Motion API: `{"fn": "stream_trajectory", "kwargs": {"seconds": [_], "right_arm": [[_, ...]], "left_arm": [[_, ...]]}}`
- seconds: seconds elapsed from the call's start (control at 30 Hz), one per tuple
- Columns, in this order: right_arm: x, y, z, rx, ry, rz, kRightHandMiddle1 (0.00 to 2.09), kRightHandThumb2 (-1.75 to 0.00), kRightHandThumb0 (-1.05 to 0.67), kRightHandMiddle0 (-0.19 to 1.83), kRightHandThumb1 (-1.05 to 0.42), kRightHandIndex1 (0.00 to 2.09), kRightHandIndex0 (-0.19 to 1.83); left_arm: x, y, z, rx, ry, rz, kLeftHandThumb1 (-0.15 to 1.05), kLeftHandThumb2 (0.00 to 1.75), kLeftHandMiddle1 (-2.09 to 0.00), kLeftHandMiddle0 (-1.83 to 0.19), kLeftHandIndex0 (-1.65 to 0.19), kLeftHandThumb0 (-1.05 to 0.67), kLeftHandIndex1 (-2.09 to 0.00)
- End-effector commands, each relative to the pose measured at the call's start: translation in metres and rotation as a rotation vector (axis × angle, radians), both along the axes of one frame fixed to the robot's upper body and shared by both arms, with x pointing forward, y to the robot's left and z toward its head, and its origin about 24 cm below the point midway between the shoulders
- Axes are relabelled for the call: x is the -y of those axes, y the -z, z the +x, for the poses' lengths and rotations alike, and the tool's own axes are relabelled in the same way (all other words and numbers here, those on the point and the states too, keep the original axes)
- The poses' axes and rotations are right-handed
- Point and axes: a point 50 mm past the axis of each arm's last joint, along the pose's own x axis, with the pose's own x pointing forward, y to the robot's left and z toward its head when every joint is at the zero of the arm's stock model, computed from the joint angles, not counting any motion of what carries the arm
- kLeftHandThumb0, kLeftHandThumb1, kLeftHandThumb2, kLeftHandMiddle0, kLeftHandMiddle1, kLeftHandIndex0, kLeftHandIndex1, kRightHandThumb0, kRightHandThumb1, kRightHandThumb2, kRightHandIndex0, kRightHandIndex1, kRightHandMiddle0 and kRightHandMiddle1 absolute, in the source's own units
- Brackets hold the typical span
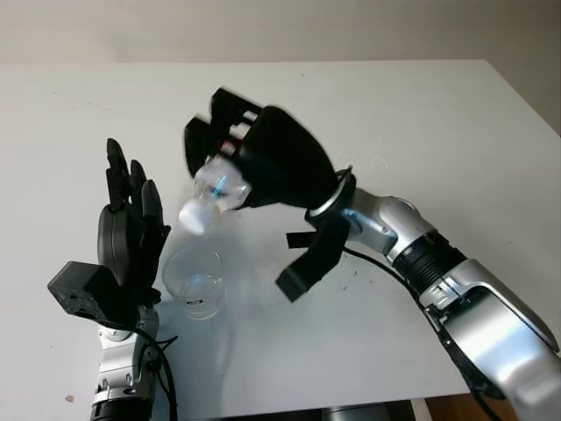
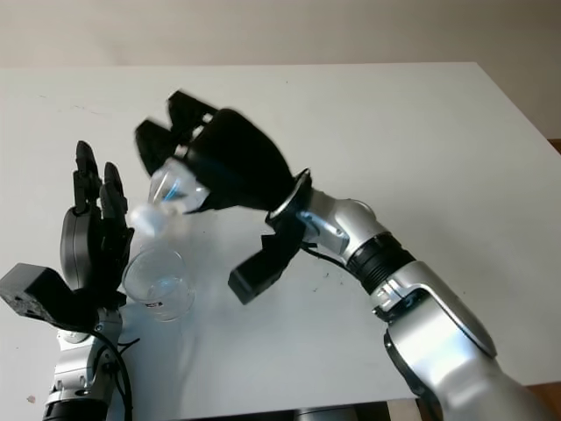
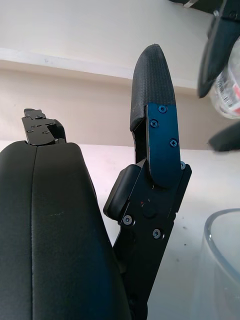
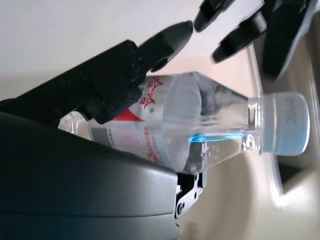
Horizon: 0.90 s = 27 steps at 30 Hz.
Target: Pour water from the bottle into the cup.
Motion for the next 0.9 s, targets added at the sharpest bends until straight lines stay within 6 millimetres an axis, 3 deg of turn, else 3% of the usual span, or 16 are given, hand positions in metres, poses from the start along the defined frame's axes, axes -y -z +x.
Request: {"fn": "stream_trajectory", "kwargs": {"seconds": [0.0, 0.1, 0.27, 0.5, 0.87], "right_arm": [[0.013, 0.002, 0.002, -0.112, 0.002, 0.087, 2.09, -0.1, -0.25, 0.88, -1.03, 2.09, 1.18], [0.026, 0.009, 0.005, -0.329, -0.036, 0.214, 2.09, -0.14, -0.25, 1.01, -1.05, 2.09, 1.26], [0.039, 0.011, 0.009, -0.643, -0.101, 0.399, 2.09, -0.25, -0.26, 1.03, -1.05, 2.09, 1.25], [0.06, 0.013, 0.011, -1.092, -0.149, 0.602, 2.09, -0.37, -0.23, 1.22, -1.05, 2.09, 1.47], [0.078, 0.024, -0.001, -1.303, -0.097, 0.708, 2.09, -0.37, -0.29, 0.79, -1.05, 2.09, 1.37]], "left_arm": [[0.0, -0.001, -0.002, 0.01, 0.006, 0.002, 1.05, 0.5, 0.0, 0.14, 0.19, -0.95, 0.0], [0.0, -0.001, -0.003, 0.007, 0.013, -0.003, 1.05, 0.5, 0.0, 0.16, 0.19, -0.94, 0.0], [-0.002, -0.001, -0.004, 0.006, 0.014, 0.003, 1.05, 0.49, 0.0, 0.17, 0.19, -0.95, 0.0], [-0.004, -0.001, -0.004, 0.009, 0.022, -0.001, 1.05, 0.49, 0.0, 0.19, 0.19, -0.95, 0.0], [-0.005, -0.002, -0.011, 0.013, 0.017, 0.005, 1.05, 0.49, 0.0, 0.19, 0.19, -0.93, 0.0]]}}
